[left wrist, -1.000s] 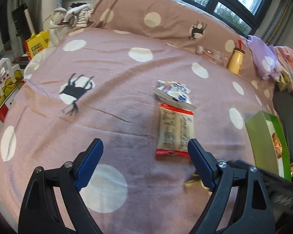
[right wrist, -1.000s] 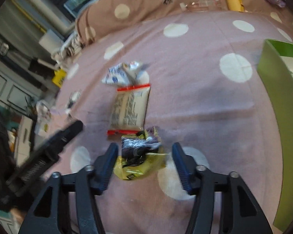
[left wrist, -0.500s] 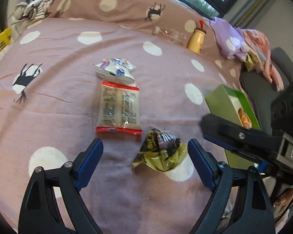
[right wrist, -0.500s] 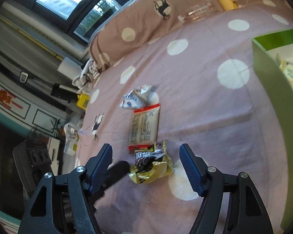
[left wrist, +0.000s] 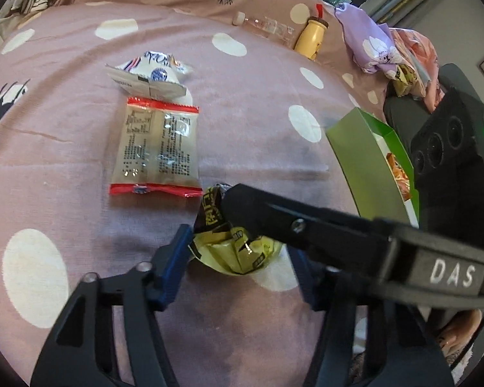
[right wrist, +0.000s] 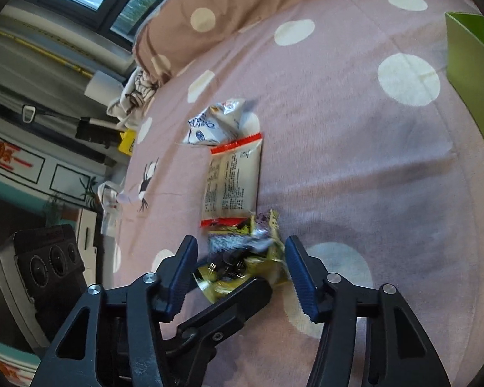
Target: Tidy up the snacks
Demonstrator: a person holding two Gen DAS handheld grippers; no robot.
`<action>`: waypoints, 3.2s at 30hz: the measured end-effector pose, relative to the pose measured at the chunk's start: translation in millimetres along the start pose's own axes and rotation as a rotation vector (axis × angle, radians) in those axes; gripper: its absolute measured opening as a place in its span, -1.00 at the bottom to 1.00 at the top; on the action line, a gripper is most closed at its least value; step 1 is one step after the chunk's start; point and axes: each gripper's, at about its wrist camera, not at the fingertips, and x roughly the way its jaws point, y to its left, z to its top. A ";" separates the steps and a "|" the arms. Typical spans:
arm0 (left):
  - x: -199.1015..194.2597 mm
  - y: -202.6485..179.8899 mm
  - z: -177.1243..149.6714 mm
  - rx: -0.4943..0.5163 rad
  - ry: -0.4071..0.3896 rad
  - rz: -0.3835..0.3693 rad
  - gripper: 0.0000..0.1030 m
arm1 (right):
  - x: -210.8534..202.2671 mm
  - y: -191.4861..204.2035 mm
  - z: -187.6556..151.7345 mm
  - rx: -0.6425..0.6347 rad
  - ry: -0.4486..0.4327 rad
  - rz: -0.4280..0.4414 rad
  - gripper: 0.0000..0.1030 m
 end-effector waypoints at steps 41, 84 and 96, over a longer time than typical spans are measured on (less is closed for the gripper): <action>53.8 -224.6 36.8 0.519 -0.061 -0.225 -0.05 | -207.2 -121.7 -3.3 0.312 -0.557 -0.163 0.05; -44.8 38.8 58.5 -0.035 -0.244 0.144 0.74 | -123.0 -18.0 18.3 0.049 -0.470 -0.239 0.53; -20.7 73.2 62.1 -0.107 -0.118 0.064 0.55 | 2.0 9.4 43.7 0.072 -0.120 -0.098 0.53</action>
